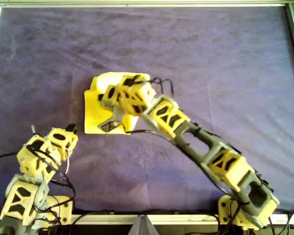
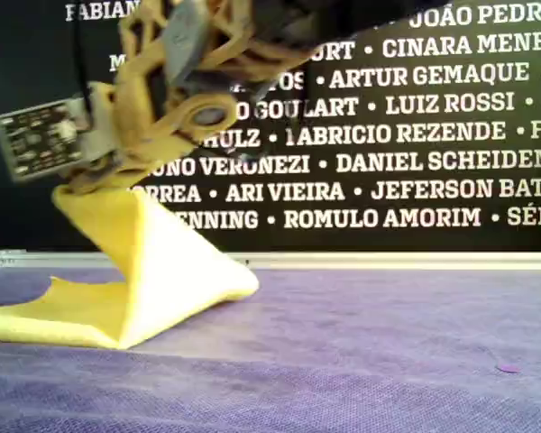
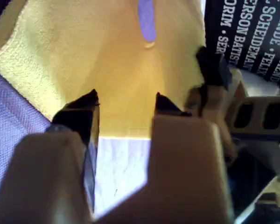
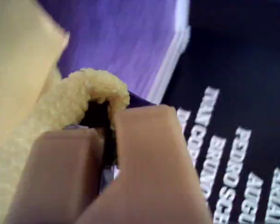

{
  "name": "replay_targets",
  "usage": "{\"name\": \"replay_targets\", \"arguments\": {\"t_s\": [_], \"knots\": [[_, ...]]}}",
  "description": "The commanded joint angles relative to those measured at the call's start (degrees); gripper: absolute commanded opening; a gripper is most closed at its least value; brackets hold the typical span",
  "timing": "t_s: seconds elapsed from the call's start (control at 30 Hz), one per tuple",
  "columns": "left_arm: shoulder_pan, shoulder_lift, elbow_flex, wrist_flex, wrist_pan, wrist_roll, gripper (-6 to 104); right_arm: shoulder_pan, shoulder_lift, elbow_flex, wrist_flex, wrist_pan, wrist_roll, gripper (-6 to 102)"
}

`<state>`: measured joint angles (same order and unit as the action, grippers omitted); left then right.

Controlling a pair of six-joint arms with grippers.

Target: Fold a cloth

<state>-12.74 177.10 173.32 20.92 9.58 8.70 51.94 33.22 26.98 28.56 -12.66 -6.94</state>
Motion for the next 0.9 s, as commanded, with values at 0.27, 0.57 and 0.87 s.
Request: {"name": "replay_targets", "arguments": {"t_s": [0.27,0.57,0.87], "knots": [[0.26,1.05,-0.79,0.0,0.0,0.18,43,4.48,-10.81,-13.97,-3.08,0.35,0.7,6],[0.26,1.05,-0.79,0.0,0.0,0.18,43,5.19,-10.9,-13.36,-2.02,0.35,0.7,41],[0.26,1.05,-0.79,0.0,0.0,0.18,43,4.92,-11.51,-13.97,-1.85,0.26,-0.09,41]]}}
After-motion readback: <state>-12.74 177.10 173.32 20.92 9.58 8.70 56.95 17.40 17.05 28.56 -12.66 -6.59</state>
